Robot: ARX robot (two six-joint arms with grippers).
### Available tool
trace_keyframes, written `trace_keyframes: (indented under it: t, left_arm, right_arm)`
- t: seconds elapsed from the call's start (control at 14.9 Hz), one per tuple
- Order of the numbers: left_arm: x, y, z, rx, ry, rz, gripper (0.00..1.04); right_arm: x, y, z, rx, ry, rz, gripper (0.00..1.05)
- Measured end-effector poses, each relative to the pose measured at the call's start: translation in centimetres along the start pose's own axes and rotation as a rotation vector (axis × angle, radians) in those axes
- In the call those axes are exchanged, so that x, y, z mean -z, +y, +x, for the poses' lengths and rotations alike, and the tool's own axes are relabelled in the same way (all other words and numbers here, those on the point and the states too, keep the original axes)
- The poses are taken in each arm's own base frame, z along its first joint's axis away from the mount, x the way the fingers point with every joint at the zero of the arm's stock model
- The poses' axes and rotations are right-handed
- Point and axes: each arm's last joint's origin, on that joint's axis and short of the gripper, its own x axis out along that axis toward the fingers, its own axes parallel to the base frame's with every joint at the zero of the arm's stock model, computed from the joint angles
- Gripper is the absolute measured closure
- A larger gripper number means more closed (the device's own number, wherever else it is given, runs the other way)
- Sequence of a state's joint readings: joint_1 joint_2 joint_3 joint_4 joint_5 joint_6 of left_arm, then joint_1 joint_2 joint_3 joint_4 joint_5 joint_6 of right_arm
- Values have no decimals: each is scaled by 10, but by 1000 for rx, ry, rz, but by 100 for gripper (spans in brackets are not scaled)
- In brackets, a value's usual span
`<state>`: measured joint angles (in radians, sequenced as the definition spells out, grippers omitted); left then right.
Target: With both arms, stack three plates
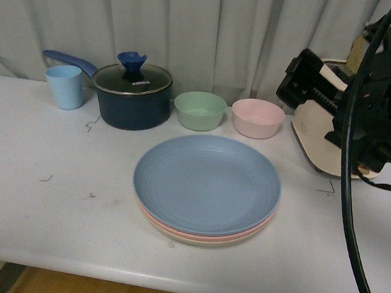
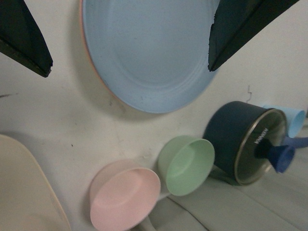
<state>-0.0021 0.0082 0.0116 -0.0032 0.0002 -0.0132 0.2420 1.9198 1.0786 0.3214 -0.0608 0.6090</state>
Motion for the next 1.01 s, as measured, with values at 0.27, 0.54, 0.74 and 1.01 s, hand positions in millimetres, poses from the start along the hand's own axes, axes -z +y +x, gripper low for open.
trace_keyframes:
  t: [0.27, 0.54, 0.74, 1.01]
  left_arm:
    - [0, 0, 0, 0, 1, 0, 7]
    - [0, 0, 0, 0, 0, 0, 7]
    - [0, 0, 0, 0, 0, 0, 7]
    - [0, 0, 0, 0, 0, 0, 7]
  right_arm:
    - [-5, 7, -78, 37, -524, -309, 34]
    - [38, -22, -176, 142, -549, -522, 81]
    - [88, -57, -231, 152, -520, -546, 103]
    - [115, -93, -267, 153, -563, -529, 103]
